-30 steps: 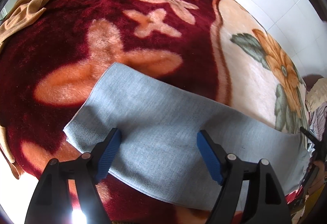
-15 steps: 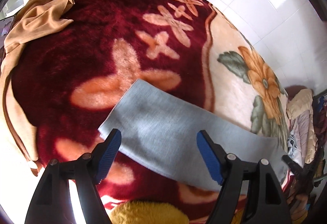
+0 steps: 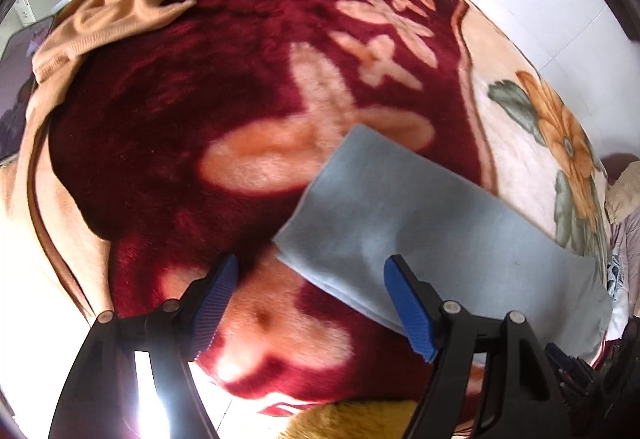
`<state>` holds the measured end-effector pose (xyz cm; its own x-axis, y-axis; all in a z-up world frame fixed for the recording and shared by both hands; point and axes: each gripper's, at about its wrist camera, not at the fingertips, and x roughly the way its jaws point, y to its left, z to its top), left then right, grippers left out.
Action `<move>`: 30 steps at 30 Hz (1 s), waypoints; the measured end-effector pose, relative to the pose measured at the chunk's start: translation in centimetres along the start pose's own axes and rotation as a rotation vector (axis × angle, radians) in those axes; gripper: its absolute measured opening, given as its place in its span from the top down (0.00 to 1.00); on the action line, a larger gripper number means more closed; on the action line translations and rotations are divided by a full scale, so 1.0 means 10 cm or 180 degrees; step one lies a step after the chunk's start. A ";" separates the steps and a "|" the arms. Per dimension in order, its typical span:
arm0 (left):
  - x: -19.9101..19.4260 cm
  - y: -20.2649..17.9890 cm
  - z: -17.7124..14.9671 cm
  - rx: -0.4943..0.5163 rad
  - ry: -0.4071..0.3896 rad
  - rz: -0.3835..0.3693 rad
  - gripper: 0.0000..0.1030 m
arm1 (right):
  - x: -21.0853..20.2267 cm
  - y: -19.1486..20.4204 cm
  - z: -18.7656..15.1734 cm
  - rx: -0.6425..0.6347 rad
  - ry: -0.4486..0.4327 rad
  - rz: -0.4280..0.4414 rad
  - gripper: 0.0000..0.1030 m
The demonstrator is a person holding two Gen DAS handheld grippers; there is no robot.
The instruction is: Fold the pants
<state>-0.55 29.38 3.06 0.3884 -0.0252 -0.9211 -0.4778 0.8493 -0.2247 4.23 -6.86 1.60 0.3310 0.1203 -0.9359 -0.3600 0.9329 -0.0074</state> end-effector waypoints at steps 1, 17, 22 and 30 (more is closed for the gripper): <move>0.01 0.02 0.00 0.0004 -0.0001 -0.0026 0.24 | 0.00 0.05 0.00 -0.0066 -0.0029 -0.0075 0.64; 0.09 0.03 -0.07 0.0238 -0.0161 -0.0212 0.19 | 0.06 -0.12 -0.10 0.0555 -0.0156 0.0177 0.52; 0.10 0.07 -0.05 0.0184 -0.0134 -0.0326 0.19 | 0.04 -0.11 -0.08 0.0619 -0.0149 0.0111 0.52; 0.09 -0.07 -0.16 0.0516 -0.0290 0.0030 0.52 | -0.08 0.05 -0.10 0.0342 -0.0111 -0.0159 0.52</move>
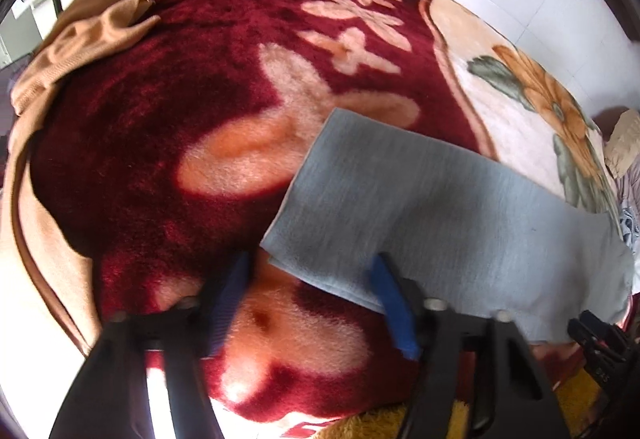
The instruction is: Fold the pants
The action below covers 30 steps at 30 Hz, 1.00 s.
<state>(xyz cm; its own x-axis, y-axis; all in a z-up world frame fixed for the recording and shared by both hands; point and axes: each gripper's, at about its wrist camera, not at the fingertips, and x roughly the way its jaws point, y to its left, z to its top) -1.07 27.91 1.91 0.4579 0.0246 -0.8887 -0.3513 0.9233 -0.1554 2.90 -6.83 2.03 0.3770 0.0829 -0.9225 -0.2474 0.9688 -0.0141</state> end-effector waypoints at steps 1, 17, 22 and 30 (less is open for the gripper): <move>-0.01 0.01 0.00 -0.0021 -0.0004 -0.0137 0.74 | -0.04 0.00 -0.02 -0.0033 -0.0013 0.0030 0.52; -0.53 -0.02 0.13 -0.0471 -0.0311 -0.0994 0.96 | -0.50 -0.13 -0.15 -0.0148 -0.0382 0.0232 0.52; -0.79 -0.33 0.18 -0.0257 -0.0446 -0.1107 0.96 | -0.58 -0.27 -0.19 -0.0060 -0.0470 0.0265 0.52; -1.04 -1.05 0.19 0.0103 -0.0520 -0.1314 0.96 | -0.64 -0.59 -0.29 0.0227 -0.0564 0.0358 0.52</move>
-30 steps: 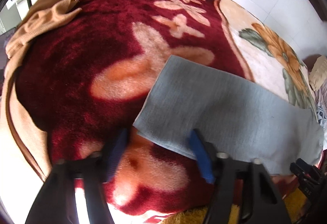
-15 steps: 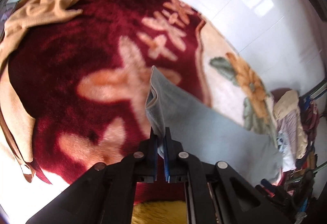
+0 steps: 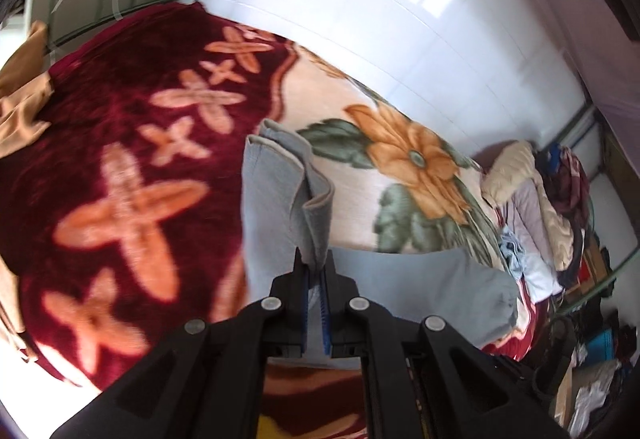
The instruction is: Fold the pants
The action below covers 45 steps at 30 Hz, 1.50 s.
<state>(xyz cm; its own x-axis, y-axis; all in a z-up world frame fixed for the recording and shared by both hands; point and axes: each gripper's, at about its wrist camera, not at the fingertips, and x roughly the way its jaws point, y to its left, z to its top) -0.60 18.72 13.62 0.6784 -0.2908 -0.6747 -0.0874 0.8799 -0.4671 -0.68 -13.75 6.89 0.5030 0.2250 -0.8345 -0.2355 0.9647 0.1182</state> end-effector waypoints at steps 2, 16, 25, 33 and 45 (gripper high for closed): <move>0.10 -0.19 -0.03 0.0102 0.0074 -0.0002 0.96 | 0.00 -0.08 -0.02 0.0070 -0.0001 0.0034 0.52; 1.00 -1.06 -0.48 0.0495 0.0677 -0.0032 0.96 | 0.10 -0.60 -0.16 0.0577 0.0083 0.0235 0.52; 1.40 -1.18 -0.81 0.0588 0.1044 -0.0098 0.94 | 0.16 -0.67 -0.18 0.0710 0.0194 0.0274 0.52; 1.30 -1.02 -0.87 0.0370 0.1230 -0.0123 0.60 | 0.18 -0.62 -0.11 0.0641 0.0232 0.0212 0.52; 0.80 -0.45 -0.86 0.0051 0.1123 0.0365 0.49 | 0.43 -0.35 0.27 0.0565 0.0362 0.0583 0.46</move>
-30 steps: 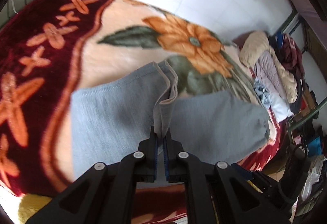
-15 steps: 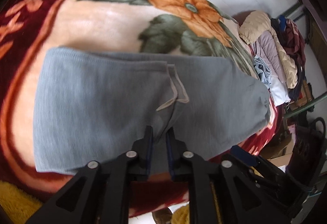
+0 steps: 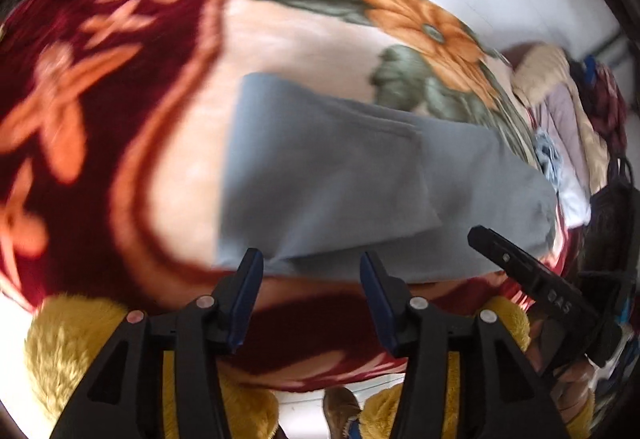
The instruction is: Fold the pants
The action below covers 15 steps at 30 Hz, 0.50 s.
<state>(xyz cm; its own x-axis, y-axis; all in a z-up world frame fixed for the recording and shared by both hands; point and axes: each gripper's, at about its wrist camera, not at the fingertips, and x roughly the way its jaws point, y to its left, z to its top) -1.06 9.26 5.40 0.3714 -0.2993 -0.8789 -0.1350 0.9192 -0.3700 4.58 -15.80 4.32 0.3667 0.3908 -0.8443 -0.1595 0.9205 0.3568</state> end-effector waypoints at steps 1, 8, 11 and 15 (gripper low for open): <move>-0.02 0.05 -0.02 -0.0045 -0.0007 0.0014 0.49 | 0.06 0.03 0.02 0.0012 0.0054 0.0049 0.46; 0.07 0.22 -0.05 -0.0159 0.0025 0.0336 0.49 | 0.36 0.14 0.12 0.0106 0.0177 0.0105 0.46; 0.15 0.26 -0.07 -0.0160 0.0078 0.0472 0.49 | 0.45 0.20 0.14 0.0084 0.0210 0.0107 0.46; 0.17 0.30 -0.08 -0.0194 0.0045 0.0493 0.49 | 0.54 0.27 0.17 0.0054 0.0237 0.0050 0.46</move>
<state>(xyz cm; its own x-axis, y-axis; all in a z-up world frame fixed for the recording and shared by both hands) -1.55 11.30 2.61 0.3289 -0.1590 -0.9309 -0.2452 0.9375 -0.2468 7.65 -11.24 1.43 0.2949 0.4043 -0.8658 -0.1488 0.9144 0.3764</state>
